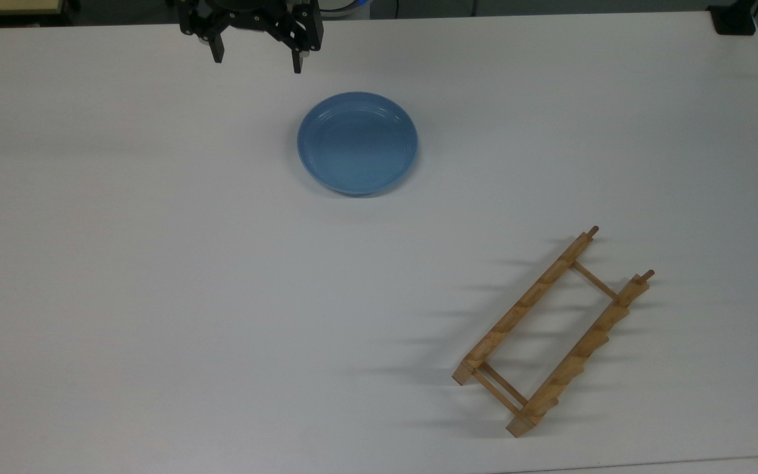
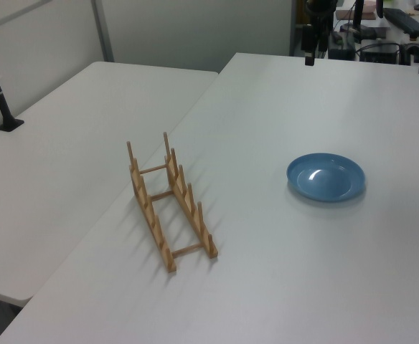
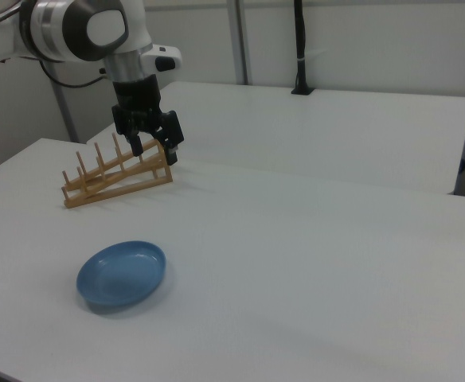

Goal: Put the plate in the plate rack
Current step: 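Move the gripper down to the rim of the light blue plate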

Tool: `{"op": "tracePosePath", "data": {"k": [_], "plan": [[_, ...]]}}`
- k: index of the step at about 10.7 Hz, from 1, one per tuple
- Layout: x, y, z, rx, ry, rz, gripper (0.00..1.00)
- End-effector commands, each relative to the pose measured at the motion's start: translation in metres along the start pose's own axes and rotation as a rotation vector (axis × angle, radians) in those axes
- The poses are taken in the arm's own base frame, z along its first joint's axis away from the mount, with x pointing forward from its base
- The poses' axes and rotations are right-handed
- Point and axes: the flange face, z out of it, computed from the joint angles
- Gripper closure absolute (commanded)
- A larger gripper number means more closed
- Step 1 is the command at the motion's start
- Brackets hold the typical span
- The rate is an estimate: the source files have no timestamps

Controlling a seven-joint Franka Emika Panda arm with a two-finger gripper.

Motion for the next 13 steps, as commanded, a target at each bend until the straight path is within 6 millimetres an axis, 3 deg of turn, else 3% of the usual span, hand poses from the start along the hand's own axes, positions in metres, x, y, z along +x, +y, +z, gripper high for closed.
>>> {"op": "tracePosePath", "data": {"k": [1,5,8,10,11,13], "plan": [[-0.011,0.003,-0.002,-0.021,-0.037,0.02,0.0],[-0.007,0.001,0.004,-0.02,-0.036,-0.028,0.0],[-0.006,-0.002,0.028,-0.007,-0.062,-0.397,0.0],[0.0,-0.009,0.067,0.001,-0.079,-0.568,0.0],[0.004,-0.017,0.094,0.004,-0.083,-0.617,0.14],[0.012,-0.034,0.148,0.002,-0.114,-0.659,0.33]]}}
